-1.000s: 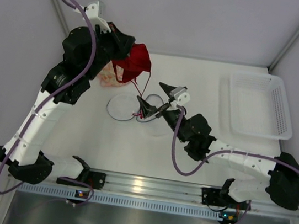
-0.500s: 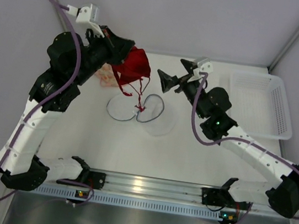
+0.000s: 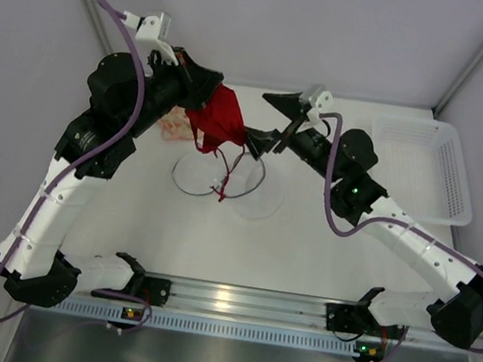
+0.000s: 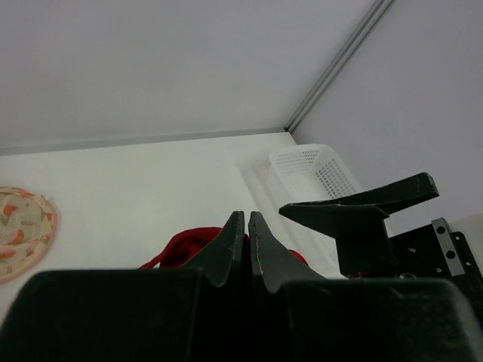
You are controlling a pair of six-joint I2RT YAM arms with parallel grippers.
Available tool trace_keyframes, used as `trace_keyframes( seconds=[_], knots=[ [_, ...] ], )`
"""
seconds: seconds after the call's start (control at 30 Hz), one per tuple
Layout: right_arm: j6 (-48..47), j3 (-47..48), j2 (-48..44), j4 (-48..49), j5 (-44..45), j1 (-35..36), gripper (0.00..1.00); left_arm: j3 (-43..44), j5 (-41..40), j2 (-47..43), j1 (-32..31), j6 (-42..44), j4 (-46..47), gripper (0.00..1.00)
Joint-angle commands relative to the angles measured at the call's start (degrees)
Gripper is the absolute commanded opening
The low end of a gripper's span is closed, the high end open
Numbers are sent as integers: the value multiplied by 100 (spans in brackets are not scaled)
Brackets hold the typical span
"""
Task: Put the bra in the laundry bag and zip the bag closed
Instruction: Adjust the bra.
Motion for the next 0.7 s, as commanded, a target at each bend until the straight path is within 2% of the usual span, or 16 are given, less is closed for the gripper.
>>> trace_keyframes(
  seconds=[0.0, 0.13, 0.33, 0.5, 0.67],
  knots=[
    [444, 19, -289, 162, -817, 4, 99, 3, -96, 85, 13, 76, 383, 0],
    [638, 62, -123, 250, -889, 91, 99, 12, 17, 121, 4, 14, 462, 0],
    [647, 344, 448, 197, -459, 398, 99, -120, 36, 16, 13, -170, 673, 0],
    [778, 458, 738, 276, 428, 584, 100, -234, 483, -82, 4, -434, 884, 0],
    [1130, 361, 862, 873, 1106, 645, 99, -331, 528, -143, 4, -575, 945, 0]
  ],
)
